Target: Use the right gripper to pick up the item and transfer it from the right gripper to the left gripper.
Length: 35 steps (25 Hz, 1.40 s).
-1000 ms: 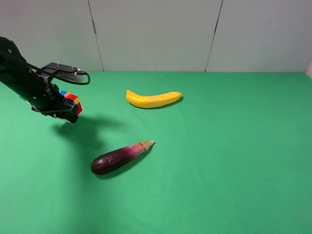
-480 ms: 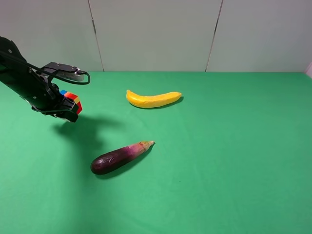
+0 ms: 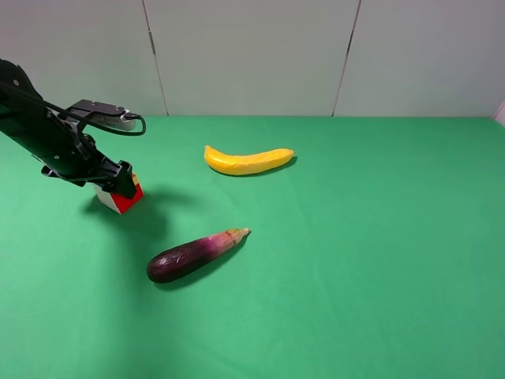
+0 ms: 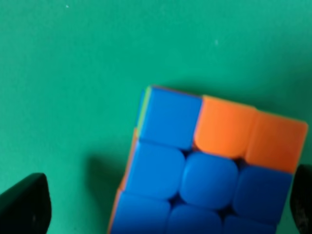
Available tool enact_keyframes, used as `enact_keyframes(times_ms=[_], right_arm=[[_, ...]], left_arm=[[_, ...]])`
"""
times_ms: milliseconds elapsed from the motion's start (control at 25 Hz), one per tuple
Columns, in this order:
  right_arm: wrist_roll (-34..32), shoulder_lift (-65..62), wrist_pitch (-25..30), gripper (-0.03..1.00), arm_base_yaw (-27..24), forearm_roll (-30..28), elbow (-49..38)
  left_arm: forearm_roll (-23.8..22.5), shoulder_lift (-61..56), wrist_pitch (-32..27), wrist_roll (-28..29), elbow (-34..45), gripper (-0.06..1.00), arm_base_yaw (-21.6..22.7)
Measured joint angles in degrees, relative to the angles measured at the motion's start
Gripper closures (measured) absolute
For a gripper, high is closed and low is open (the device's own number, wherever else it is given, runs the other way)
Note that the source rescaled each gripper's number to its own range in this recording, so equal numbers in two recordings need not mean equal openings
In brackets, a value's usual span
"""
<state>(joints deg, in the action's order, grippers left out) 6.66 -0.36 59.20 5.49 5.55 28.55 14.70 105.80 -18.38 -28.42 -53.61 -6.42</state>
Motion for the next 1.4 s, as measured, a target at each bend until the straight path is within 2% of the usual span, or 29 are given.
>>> enact_keyframes(times_ms=[240, 640, 1160, 1400], right_arm=[[0.0, 0.0, 0.0, -0.02, 0.0, 0.0, 0.0], [0.0, 0.0, 0.0, -0.02, 0.0, 0.0, 0.0], [0.0, 0.0, 0.0, -0.02, 0.0, 0.0, 0.0], [0.0, 0.0, 0.0, -0.02, 0.0, 0.0, 0.0]], left_arm=[[0.0, 0.0, -0.35, 0.0, 0.0, -0.05, 0.0], [-0.41, -3.18, -6.28, 0.0, 0.0, -0.05, 0.0], [-0.59, -25.26, -17.6, 0.45, -0.35, -0.05, 0.0], [-0.83, -36.72, -23.49, 2.4, -0.35, -0.05, 0.0]])
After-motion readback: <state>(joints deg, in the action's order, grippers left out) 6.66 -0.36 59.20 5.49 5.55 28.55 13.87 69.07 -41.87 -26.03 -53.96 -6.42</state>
